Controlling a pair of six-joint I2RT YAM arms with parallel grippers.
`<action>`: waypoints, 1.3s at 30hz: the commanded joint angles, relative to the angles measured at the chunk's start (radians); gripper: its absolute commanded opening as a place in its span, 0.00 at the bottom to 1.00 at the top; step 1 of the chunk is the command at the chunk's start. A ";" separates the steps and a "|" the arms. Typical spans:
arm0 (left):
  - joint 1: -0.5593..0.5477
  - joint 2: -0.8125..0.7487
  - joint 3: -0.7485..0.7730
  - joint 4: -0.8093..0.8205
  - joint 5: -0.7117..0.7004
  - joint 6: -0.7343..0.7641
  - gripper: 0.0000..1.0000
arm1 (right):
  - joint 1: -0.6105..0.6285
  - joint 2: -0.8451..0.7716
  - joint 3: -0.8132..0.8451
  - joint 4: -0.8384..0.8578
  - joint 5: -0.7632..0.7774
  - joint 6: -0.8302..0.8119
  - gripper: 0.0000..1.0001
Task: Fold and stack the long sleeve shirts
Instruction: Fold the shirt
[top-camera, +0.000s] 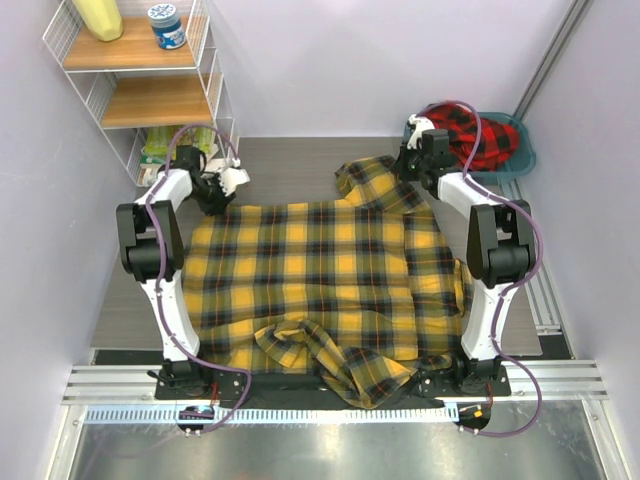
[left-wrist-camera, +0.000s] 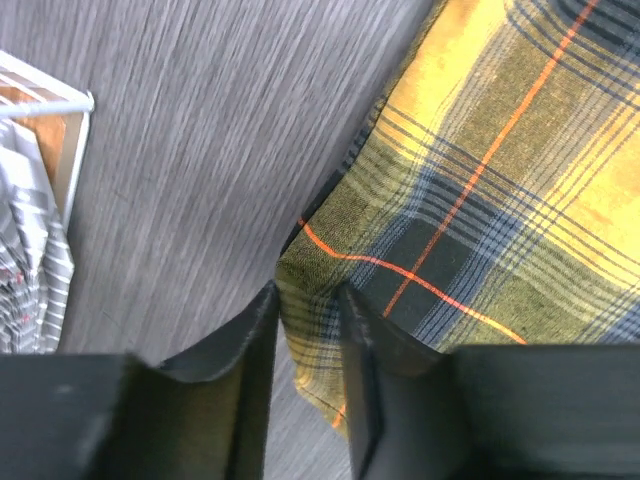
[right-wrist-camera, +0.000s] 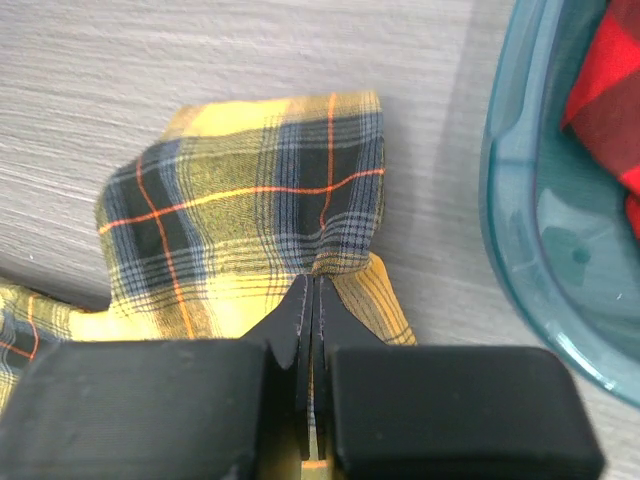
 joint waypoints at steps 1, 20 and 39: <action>-0.003 -0.043 0.023 -0.010 0.048 0.033 0.19 | -0.003 -0.040 0.085 -0.005 -0.025 -0.044 0.01; 0.026 -0.269 -0.137 0.046 0.059 0.101 0.00 | -0.029 -0.182 0.088 -0.170 -0.112 -0.122 0.01; 0.069 -0.672 -0.486 -0.054 0.116 0.274 0.00 | -0.034 -0.693 -0.283 -0.373 -0.159 -0.158 0.01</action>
